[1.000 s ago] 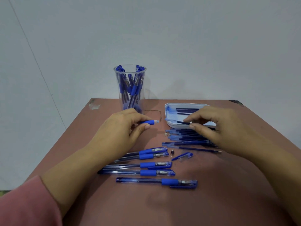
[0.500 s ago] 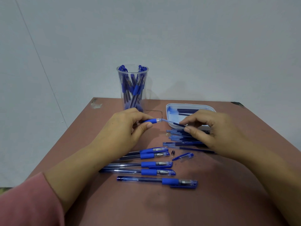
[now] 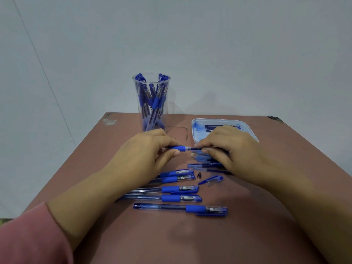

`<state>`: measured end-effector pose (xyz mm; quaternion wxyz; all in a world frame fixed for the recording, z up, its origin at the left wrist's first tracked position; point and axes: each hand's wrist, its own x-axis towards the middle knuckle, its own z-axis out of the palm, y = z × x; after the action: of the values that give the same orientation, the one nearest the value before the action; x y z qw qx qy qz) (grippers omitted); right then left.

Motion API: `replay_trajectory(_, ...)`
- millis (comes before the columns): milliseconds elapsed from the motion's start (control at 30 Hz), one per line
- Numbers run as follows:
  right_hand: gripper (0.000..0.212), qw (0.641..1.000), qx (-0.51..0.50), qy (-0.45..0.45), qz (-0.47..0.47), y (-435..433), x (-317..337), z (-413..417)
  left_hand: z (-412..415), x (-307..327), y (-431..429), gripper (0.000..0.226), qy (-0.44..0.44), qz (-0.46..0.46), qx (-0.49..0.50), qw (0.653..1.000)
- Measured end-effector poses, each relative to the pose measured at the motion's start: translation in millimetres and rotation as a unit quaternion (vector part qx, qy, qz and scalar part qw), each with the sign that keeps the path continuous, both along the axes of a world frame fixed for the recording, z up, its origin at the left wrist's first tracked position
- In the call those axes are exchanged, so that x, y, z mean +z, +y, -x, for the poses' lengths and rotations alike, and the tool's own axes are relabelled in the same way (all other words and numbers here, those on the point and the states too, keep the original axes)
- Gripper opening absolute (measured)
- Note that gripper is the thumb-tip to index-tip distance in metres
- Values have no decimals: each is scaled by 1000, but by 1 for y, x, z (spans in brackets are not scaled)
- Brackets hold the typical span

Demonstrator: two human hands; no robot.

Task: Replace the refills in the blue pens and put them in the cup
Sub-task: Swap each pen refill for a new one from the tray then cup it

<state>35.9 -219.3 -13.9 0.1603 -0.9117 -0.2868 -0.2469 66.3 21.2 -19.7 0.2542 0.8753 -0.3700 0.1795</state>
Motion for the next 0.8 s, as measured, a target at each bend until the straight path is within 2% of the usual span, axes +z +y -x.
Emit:
replay_trajectory(100,31,999,-18,17,-27,-6,6,6,-1,0,1,32,-3,9,3,1000)
replay_trajectory(200,23,998,-44,36,-39,-14,9,10,-2,0,1,29,-4,15,10,1000)
replay_trajectory(300,24,997,-32,46,-54,-9,5,7,1,0,0,29,1,17,5,1000)
replay_trajectory(400,14,996,-6,56,-65,2,-1,5,3,0,-2,34,8,10,1,1000)
replay_trajectory(533,30,996,0,62,-57,1,0,9,1,0,-1,28,5,15,7,1000)
replay_trajectory(800,12,994,-17,74,-75,0,-4,5,2,-1,-1,29,4,15,3,1000)
